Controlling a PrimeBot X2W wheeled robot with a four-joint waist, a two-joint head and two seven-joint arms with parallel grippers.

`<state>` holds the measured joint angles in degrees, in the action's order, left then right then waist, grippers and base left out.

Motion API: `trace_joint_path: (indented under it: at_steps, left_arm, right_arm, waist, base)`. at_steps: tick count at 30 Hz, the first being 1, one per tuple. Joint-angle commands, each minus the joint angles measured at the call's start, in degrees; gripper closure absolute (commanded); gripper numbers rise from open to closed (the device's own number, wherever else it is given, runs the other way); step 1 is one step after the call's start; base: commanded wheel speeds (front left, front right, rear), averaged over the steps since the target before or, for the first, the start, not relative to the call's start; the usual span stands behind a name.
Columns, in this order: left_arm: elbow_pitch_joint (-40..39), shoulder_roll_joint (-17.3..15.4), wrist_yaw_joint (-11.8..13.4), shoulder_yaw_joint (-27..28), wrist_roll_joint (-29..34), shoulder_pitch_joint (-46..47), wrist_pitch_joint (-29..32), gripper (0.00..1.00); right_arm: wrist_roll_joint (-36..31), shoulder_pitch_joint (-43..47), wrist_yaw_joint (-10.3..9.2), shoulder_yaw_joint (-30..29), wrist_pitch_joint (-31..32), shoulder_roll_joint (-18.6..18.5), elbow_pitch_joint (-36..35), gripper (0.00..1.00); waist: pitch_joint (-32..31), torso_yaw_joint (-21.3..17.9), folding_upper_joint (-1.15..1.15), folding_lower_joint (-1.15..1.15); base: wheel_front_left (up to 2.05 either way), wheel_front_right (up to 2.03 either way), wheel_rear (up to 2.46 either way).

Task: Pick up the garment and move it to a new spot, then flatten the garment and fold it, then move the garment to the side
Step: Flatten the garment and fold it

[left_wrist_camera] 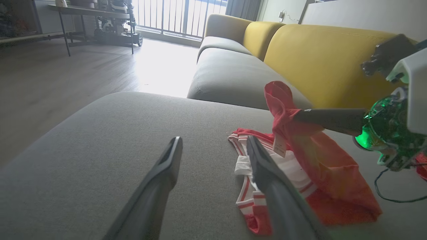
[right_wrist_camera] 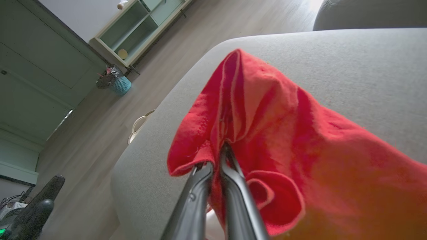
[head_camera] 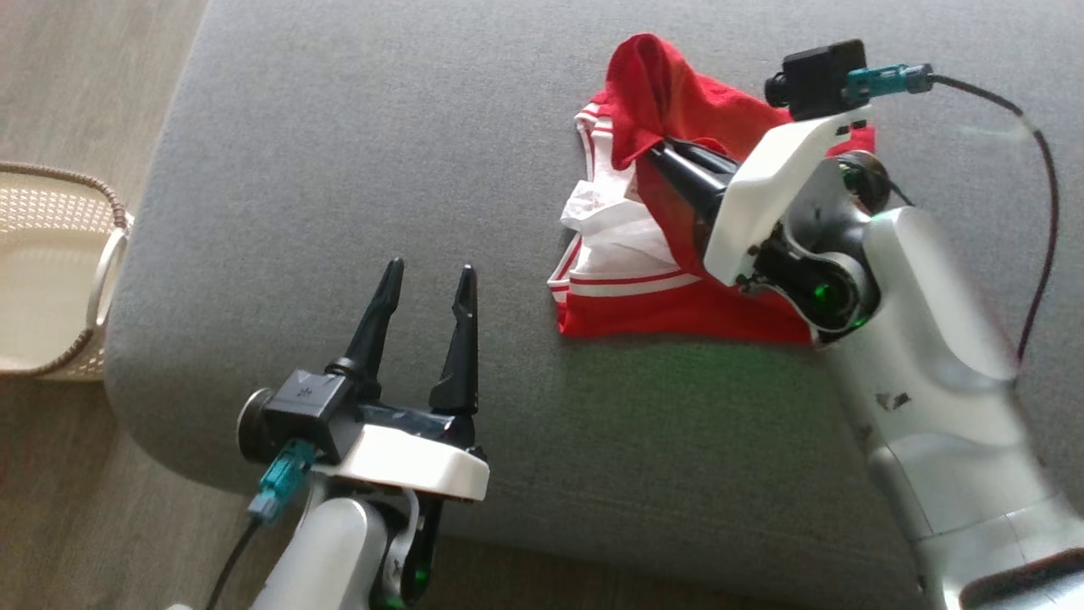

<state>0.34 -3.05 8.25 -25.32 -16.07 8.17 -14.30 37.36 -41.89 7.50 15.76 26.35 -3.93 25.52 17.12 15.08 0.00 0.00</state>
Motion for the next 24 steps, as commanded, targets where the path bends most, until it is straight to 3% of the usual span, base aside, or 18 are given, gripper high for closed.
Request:
trace_joint_path:
  at_steps: [1,12,13,14,15,21,24]
  left_arm:
    - [-1.58,0.16,0.41,1.42,-0.55,-0.10,-0.70,0.00]
    - [-1.44,0.16,0.89,0.40,-0.99,0.13,-0.70,0.00]
    - [-1.35,0.16,0.89,0.37,-0.98,0.20,-0.70,0.00]
    - [-1.25,0.16,0.89,0.35,-0.96,0.28,-0.70,0.00]
    - [-1.14,0.17,0.91,0.36,-0.95,0.33,-0.70,0.00]
    - [-0.68,0.17,1.22,1.10,-0.58,0.13,-0.70,0.00]
    - [-0.76,0.17,1.21,1.59,-0.15,-0.21,-0.70,0.00]
  right_arm:
    - [0.97,-2.52,-0.01,2.01,-1.72,1.04,-0.52,1.00]
    - [7.76,-7.52,-0.01,9.12,-5.40,1.05,10.53,1.00]
    - [8.55,-7.98,-0.01,9.88,-5.55,1.05,11.66,0.85]
    - [9.43,-8.44,-0.01,10.53,-5.83,1.05,12.64,0.27]
    - [10.36,-8.87,-0.01,11.22,-6.18,1.05,13.35,0.00]
    - [15.74,-11.03,-0.01,14.11,-8.10,1.05,14.18,0.00]
    - [15.20,-11.86,-0.01,13.24,-10.40,1.05,13.76,0.00]
  waist:
    - [-0.05,0.37,0.00,0.00]
    - [0.34,1.14,0.00,0.00]
    - [0.36,1.14,0.00,0.00]
    - [0.36,1.13,0.00,0.00]
    - [0.35,1.08,0.00,0.00]
    - [-0.36,-0.31,0.00,0.00]
    - [-0.96,-1.34,0.00,0.00]
  base:
    - [0.00,0.00,0.00]
    - [0.00,0.00,0.00]
    - [0.00,0.00,0.00]
    - [0.00,0.00,0.00]
    - [0.00,0.00,0.00]
    - [0.00,0.00,0.00]
    - [0.00,0.00,0.00]
